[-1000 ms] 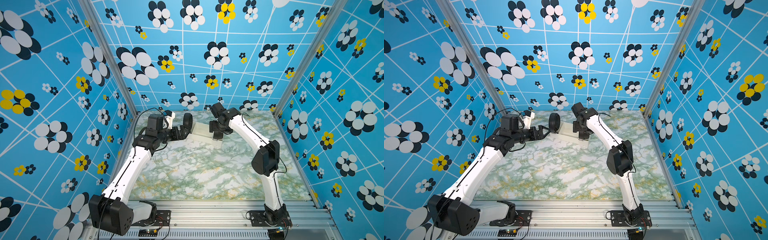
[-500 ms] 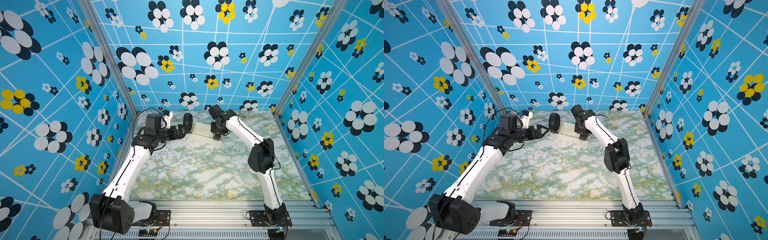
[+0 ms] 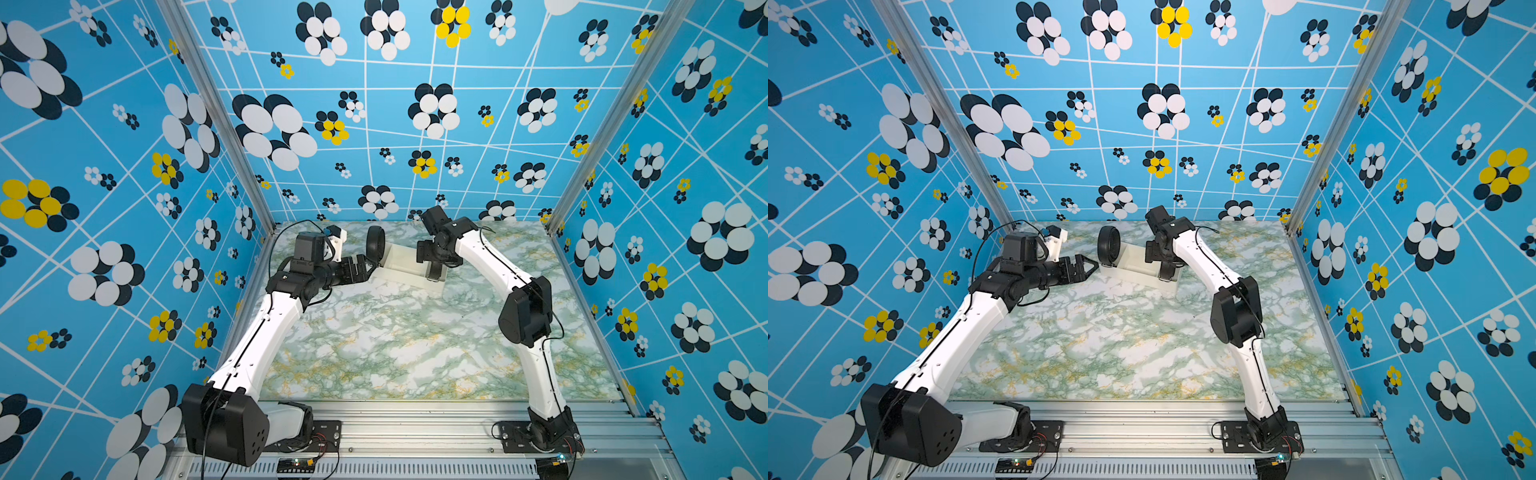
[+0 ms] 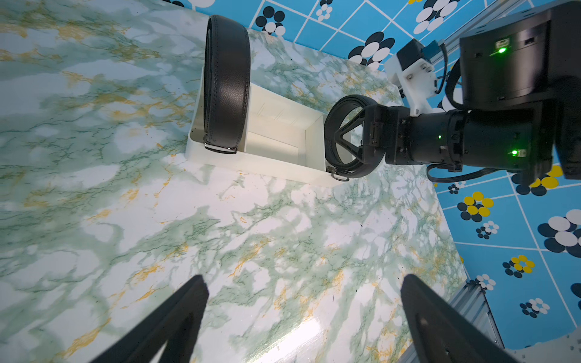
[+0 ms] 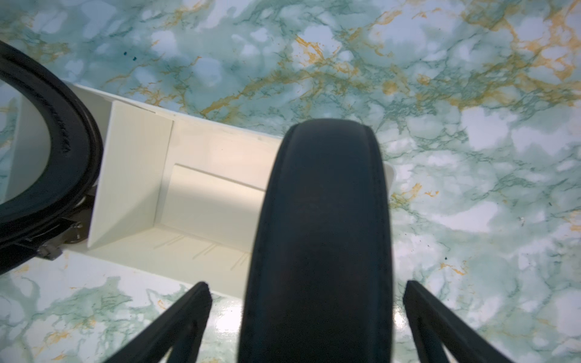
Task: Place the belts into the storage roll
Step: Adjust the belt in the container, then reset both arms
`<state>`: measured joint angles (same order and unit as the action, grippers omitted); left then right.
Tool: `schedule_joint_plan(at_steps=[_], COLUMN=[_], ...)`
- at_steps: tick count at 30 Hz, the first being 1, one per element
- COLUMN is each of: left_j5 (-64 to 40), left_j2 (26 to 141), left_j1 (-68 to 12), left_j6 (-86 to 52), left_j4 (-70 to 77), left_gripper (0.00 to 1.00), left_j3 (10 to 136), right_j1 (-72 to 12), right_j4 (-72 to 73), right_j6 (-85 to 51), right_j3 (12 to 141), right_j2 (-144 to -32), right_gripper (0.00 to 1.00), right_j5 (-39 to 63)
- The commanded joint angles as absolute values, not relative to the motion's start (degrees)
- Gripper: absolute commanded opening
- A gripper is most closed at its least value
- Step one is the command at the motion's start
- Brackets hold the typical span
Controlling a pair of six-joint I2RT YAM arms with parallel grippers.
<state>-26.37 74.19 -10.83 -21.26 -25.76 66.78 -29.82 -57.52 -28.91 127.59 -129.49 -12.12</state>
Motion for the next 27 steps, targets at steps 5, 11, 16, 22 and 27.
schedule_joint_plan(at_steps=[5,11,16,22,27], left_j5=[-20.58,-17.77,-15.71,-15.01,-9.92], left_j2=[72.50,72.78,71.58,67.39,64.35], left_j1=[-9.12,-8.49,-7.24,-4.33,-3.82], left_j6=[-17.91,-18.38,-17.85,-16.03,-13.04], left_j4=[-29.51,-29.43,-28.98,-29.51,-27.20], left_gripper=[0.99,1.00,0.99,1.00,0.99], left_j3=[67.56,69.08,67.37,61.95,54.30], right_j1=[-28.96,-28.25,-26.31,-19.08,-14.40], right_j4=[-57.28,-59.37,-46.42,-33.69,-32.27], right_j6=[-25.09,-25.08,-24.19,-19.82,-10.59], right_j3=[129.78,126.53,104.80,80.12,71.34], right_j2=[-120.71,-115.56,-102.26,-86.36,-83.06], right_gripper=[0.99,0.99,0.99,0.99,0.99], right_j5=[-14.12,-13.36,-13.81,-13.17,-9.49])
